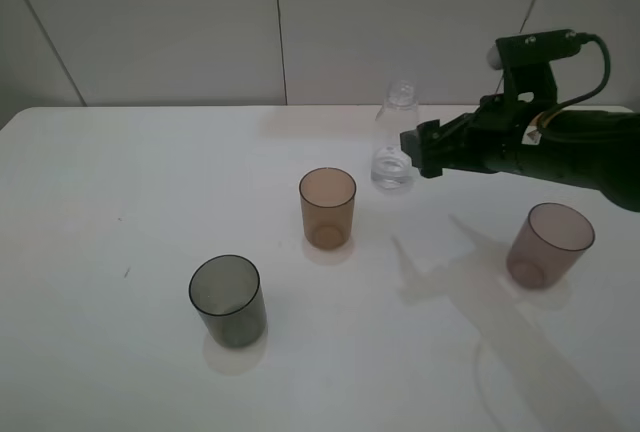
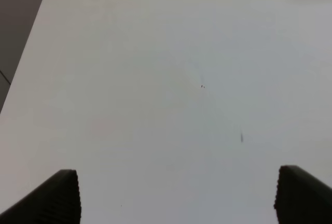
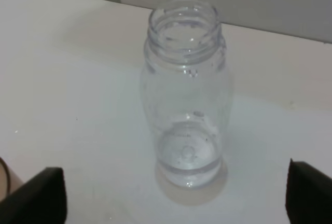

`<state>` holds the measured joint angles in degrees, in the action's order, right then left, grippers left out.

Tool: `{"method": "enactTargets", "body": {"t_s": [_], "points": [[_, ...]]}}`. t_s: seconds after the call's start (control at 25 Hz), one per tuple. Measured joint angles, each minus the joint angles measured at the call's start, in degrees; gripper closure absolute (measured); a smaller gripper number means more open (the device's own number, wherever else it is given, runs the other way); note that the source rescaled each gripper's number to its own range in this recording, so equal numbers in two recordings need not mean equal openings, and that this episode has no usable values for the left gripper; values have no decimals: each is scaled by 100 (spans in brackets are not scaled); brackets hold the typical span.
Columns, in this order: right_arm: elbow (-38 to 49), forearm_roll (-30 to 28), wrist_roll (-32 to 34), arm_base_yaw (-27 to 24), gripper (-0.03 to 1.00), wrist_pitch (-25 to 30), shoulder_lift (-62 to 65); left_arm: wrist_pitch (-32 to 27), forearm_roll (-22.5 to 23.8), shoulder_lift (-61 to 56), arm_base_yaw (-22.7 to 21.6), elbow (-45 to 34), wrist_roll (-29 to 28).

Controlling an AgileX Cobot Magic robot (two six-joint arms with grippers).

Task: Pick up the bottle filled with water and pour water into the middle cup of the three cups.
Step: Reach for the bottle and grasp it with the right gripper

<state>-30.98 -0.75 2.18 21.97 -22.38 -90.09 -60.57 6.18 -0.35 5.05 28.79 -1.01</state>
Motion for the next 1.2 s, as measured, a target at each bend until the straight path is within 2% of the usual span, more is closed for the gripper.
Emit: {"method": "enactTargets", "body": {"t_s": [0.4,0.8,1.2], "points": [[159,-330,0,0,2,-1960,-1239,0,0,0,0,0,0],[134,-322,17,0,2,-3870,-2292,0,0,0,0,0,0],[-565,-164,17,0,2,-3994,-2840,0,0,0,0,0,0]]}}
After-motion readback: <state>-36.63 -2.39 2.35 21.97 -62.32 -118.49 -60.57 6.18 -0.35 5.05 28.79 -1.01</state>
